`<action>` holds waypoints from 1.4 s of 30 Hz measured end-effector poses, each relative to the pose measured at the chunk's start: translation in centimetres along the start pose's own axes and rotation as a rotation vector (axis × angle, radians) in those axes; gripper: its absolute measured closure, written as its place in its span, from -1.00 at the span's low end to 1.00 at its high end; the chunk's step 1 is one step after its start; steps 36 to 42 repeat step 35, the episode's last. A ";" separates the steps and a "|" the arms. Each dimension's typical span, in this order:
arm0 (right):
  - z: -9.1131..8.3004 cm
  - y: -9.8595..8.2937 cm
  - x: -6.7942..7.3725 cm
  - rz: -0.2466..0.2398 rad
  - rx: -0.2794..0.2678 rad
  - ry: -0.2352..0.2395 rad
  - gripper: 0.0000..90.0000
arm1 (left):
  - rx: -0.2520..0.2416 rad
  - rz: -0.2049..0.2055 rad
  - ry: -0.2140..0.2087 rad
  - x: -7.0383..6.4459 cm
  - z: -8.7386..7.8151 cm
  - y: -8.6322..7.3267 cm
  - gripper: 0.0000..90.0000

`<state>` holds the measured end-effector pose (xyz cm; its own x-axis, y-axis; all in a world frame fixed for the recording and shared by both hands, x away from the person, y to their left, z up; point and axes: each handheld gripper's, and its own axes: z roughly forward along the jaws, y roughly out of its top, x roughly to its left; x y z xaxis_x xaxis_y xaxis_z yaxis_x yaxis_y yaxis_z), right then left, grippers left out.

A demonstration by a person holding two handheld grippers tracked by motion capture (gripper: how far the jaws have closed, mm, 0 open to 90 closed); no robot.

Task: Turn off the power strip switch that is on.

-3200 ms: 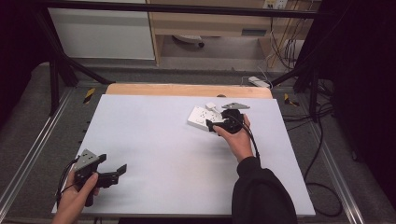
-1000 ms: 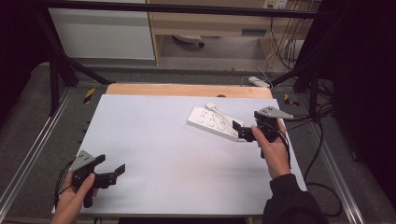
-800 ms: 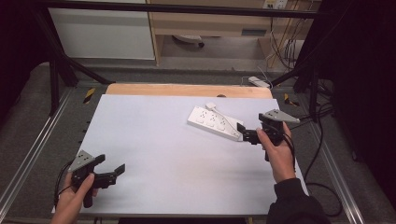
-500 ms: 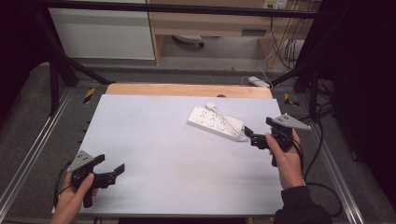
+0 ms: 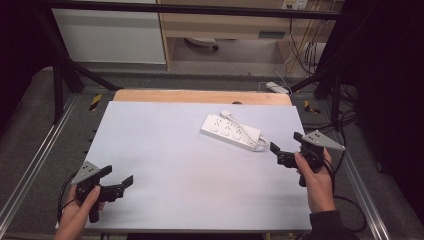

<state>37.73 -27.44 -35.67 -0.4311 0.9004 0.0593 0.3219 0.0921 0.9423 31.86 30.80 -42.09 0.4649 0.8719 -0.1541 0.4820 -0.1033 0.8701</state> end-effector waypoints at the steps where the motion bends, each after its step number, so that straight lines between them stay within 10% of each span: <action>1: -0.1 -0.1 0.0 -0.002 0.001 0.001 -0.91 | 0.000 -0.002 0.000 0.0 0.0 0.0 -0.85; 42: 1.0 -7.6 1.6 0.064 0.107 -0.018 -0.89 | 0.002 -0.005 -0.008 -0.1 0.0 0.0 -0.85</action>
